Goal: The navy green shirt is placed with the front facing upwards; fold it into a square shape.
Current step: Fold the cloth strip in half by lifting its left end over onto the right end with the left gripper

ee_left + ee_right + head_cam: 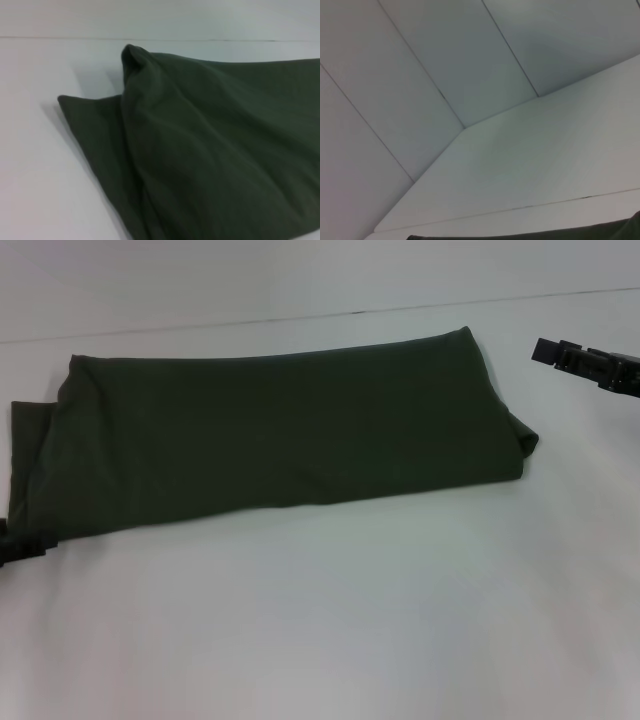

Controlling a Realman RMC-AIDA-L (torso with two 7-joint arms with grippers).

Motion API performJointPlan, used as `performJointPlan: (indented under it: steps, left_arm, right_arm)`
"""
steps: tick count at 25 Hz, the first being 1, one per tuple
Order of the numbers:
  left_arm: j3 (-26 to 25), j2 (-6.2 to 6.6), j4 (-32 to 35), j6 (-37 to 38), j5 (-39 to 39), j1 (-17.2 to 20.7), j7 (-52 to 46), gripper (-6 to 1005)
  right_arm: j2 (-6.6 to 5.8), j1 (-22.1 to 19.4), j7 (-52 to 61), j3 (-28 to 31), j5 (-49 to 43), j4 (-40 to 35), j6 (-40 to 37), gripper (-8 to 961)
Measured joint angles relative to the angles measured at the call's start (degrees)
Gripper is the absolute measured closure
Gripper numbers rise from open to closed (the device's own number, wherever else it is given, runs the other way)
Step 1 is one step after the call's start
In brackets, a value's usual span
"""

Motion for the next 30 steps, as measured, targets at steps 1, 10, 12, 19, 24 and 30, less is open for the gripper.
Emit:
performJointPlan:
  steps: [1,10,12,19,24,30]
  left_arm:
    - [-0.06,0.15,-0.49,-0.65,0.13,-0.24,0.0,139]
    - [0.12,0.49,-1.69,-3.82,0.62,-0.8,-0.05,139]
    - [0.28,0.53,-1.86,-3.59,1.05,-0.92,-0.12,139]
    - [0.88,0.62,-2.75,-2.52,1.59,-1.52,-0.49,139]
    - [1.12,0.8,-3.05,-2.06,1.6,-1.96,-0.5,140]
    - [1.22,0.98,-3.3,-2.13,1.6,-2.37,-0.42,140]
  right_arm:
    - [-0.03,0.0,0.05,0.0,-0.01,0.0,-0.03,299]
    - [-0.28,-0.46,0.43,0.14,0.2,0.0,-1.0,299]
    - [-0.29,-0.53,0.44,0.42,0.25,0.0,-1.14,299]
    - [-0.48,-0.4,0.46,0.86,0.28,0.0,-1.17,300]
    - [-0.49,-0.35,0.46,0.87,0.27,0.0,-1.17,300]
    - [-0.61,-0.37,0.46,0.98,0.28,0.0,-1.15,300]
